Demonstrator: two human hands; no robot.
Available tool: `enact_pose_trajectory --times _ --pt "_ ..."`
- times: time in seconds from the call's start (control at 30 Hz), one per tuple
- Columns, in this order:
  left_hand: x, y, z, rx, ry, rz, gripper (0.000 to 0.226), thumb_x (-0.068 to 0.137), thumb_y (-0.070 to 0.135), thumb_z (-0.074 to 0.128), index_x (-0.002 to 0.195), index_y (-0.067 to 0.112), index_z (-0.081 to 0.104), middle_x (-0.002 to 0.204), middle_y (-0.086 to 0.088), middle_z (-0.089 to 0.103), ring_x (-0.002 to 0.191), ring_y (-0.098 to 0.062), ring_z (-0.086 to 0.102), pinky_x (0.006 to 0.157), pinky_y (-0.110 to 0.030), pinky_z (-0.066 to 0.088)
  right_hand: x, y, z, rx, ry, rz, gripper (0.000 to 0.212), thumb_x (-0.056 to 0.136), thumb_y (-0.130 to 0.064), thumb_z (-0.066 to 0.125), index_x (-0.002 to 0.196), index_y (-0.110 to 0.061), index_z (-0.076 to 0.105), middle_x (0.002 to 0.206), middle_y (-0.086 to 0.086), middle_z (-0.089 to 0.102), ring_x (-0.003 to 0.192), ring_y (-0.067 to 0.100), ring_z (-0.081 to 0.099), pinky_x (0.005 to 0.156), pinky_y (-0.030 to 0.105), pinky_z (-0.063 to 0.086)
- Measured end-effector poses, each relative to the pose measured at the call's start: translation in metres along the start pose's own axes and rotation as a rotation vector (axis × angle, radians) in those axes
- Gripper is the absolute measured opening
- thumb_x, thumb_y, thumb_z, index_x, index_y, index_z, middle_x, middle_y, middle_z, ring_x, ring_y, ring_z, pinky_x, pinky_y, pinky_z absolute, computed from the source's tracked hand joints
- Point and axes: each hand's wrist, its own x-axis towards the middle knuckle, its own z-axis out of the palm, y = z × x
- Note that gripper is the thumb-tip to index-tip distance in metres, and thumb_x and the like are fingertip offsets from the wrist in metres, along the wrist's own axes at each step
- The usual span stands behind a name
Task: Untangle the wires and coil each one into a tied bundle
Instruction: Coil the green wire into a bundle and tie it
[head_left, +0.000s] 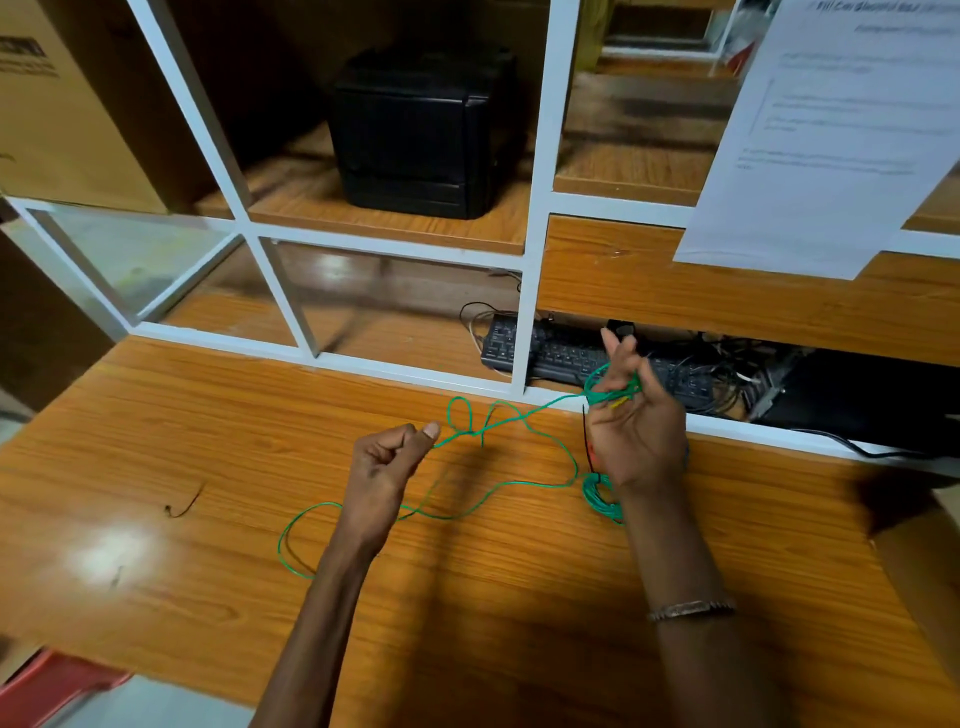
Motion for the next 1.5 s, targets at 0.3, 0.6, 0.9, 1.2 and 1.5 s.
enact_pose_trajectory --times 0.3,0.6,0.9,1.2,1.5 --pt "0.007 0.012 0.002 -0.212 0.045 -0.025 0.037 0.104 0.034 0.050 0.071 0.019 0.057 0.061 0.004 0.024 0.059 -0.012 0.015 0.058 -0.033 0.013 0.003 0.034 -0.032 -1.735 0.385 0.191 0.022 0.100 -0.027 0.059 0.093 -0.006 0.062 0.090 0.000 0.065 0.086 0.017 0.061 0.080 0.040 0.047" --pt "0.022 0.002 -0.012 -0.188 0.322 -0.132 0.034 0.112 0.035 0.045 0.087 0.018 0.062 0.058 0.011 0.042 0.050 -0.002 0.030 0.047 -0.020 0.020 -0.033 0.054 0.011 -1.552 -0.359 0.990 0.097 0.100 -0.074 0.027 0.096 0.010 0.074 0.060 0.018 0.065 0.030 0.012 0.037 0.038 0.025 0.025" --pt "0.031 -0.061 -0.021 0.146 0.383 -0.238 0.036 0.105 0.030 0.062 0.072 0.018 0.071 0.053 0.008 0.053 0.050 -0.002 0.041 0.055 -0.027 0.033 -0.037 0.053 0.025 -0.944 -0.634 0.841 0.059 0.103 -0.040 0.053 0.070 0.004 0.074 0.037 0.008 0.053 0.020 0.013 0.015 0.027 0.017 0.010" --pt "0.026 -0.064 -0.035 0.299 0.229 -0.305 0.034 0.098 0.031 0.072 0.067 0.019 0.078 0.054 0.005 0.060 0.062 -0.014 0.057 0.069 -0.030 0.042 0.000 0.021 0.003 0.009 0.010 0.102 0.040 0.108 -0.023 0.042 0.129 0.006 0.062 0.075 -0.005 0.067 0.049 0.003 0.052 0.049 0.011 0.041" --pt "0.011 0.015 -0.012 0.020 -0.043 -0.179 0.038 0.092 0.020 0.069 0.062 -0.002 0.061 0.051 0.004 0.043 0.055 -0.002 0.042 0.056 -0.014 0.034 0.026 -0.002 -0.055 0.088 0.500 -0.128 0.046 0.109 -0.017 0.045 0.151 0.000 0.037 0.155 0.028 0.042 0.137 0.030 0.054 0.102 0.030 0.052"
